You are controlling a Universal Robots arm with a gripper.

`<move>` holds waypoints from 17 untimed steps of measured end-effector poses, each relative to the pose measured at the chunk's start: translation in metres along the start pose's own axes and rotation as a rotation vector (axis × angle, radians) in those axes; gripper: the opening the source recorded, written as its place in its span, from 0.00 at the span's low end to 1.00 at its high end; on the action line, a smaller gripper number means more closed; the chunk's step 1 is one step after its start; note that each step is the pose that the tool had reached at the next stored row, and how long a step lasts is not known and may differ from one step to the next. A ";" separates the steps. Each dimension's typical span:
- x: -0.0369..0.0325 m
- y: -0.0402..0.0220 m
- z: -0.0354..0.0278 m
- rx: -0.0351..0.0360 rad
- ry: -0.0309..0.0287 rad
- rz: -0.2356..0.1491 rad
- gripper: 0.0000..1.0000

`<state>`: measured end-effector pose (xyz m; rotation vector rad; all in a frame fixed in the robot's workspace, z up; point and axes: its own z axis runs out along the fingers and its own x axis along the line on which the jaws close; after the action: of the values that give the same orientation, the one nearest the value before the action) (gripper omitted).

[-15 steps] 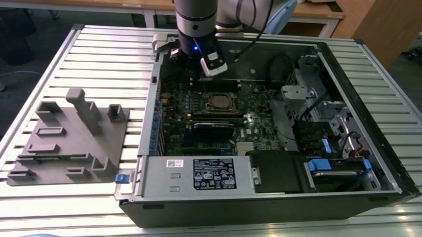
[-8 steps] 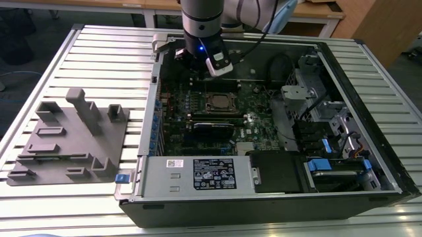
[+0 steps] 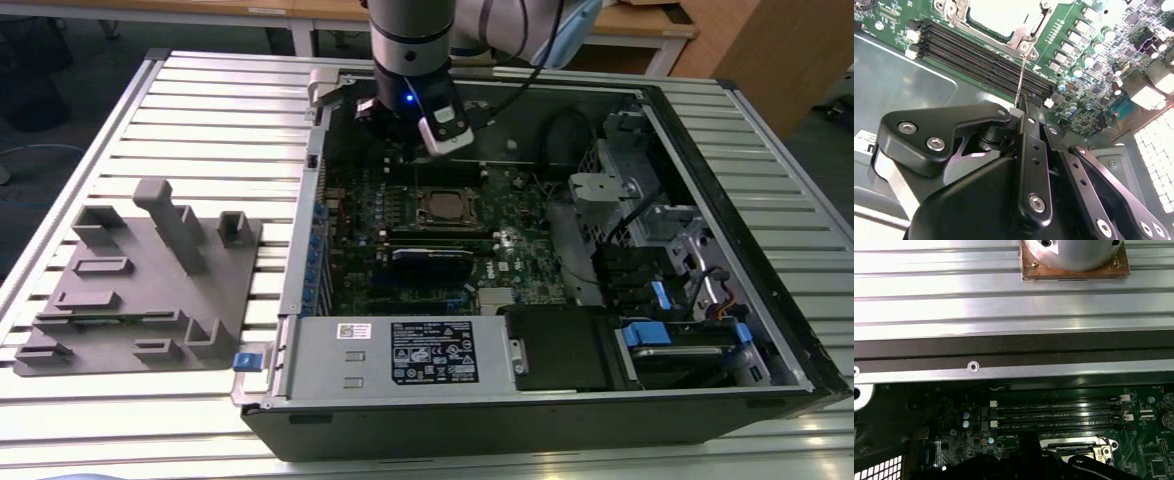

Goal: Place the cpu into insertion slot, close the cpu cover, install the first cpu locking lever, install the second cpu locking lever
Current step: 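Install the first cpu locking lever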

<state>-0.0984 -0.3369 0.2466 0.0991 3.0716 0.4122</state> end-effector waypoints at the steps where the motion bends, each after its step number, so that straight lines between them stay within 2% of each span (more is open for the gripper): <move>1: -0.0015 0.0001 0.0001 0.0000 0.0004 0.000 0.11; 8: -0.0138 0.0007 0.0007 0.0006 0.0023 0.003 0.11; 14: -0.0147 0.0008 0.0008 0.0008 0.0022 0.003 0.11; 17: -0.0184 0.0009 0.0013 0.0011 0.0031 0.004 0.11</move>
<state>-0.0799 -0.3369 0.2462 0.1042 3.0753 0.4113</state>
